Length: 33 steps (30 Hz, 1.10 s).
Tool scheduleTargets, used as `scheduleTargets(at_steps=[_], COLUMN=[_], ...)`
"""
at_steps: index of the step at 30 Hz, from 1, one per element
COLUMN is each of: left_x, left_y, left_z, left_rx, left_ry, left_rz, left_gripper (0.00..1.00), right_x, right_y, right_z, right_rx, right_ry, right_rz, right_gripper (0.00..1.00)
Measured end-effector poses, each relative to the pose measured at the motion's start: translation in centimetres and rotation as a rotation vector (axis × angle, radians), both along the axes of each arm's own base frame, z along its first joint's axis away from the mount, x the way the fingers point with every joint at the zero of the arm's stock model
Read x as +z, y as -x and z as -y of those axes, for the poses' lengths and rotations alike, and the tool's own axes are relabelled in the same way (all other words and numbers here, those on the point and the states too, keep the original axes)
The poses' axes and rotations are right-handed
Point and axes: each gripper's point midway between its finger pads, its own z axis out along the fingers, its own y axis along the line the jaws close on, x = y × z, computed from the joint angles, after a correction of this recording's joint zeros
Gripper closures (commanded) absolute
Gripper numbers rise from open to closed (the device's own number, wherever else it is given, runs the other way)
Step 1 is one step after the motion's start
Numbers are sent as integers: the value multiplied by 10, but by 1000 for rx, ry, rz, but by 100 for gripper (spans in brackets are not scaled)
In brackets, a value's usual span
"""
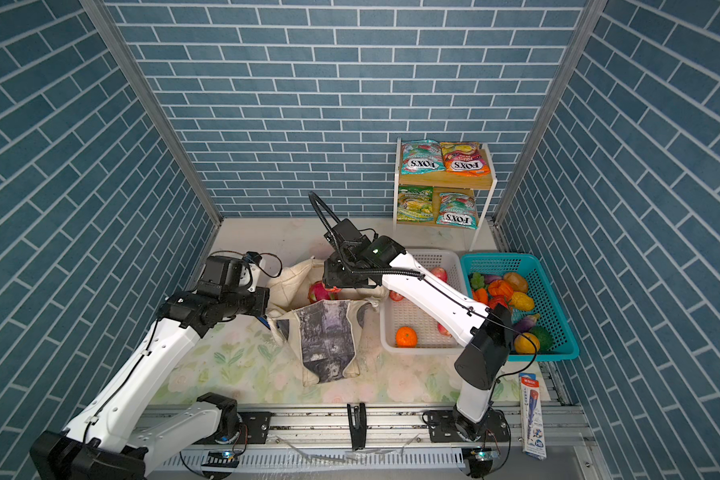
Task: Place the food into the grocery bag and tie it
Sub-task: 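Lower the apple into the bag and open the right gripper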
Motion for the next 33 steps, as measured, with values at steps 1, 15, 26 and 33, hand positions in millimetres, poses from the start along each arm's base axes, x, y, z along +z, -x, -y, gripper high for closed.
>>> scheduleTargets(at_steps=[1,15,26,33], left_x=[0,-2,-2,-2], left_y=[0,1,0,0], left_z=[0,0,0,0], left_rx=[0,0,0,0], left_ry=[0,-1,-1,-1], left_rz=[0,-4,-4,-4], left_gripper=[96,96,96,96], right_x=[-1,-44,-62,-53], right_y=[1,-3,-6,-13], right_z=[-1,-21,-24,-24], right_rx=[4,24,26,24], right_ry=[-1,52,83,84], right_rz=[-1,-56,-74,-32], right_gripper=[61,56,38,20])
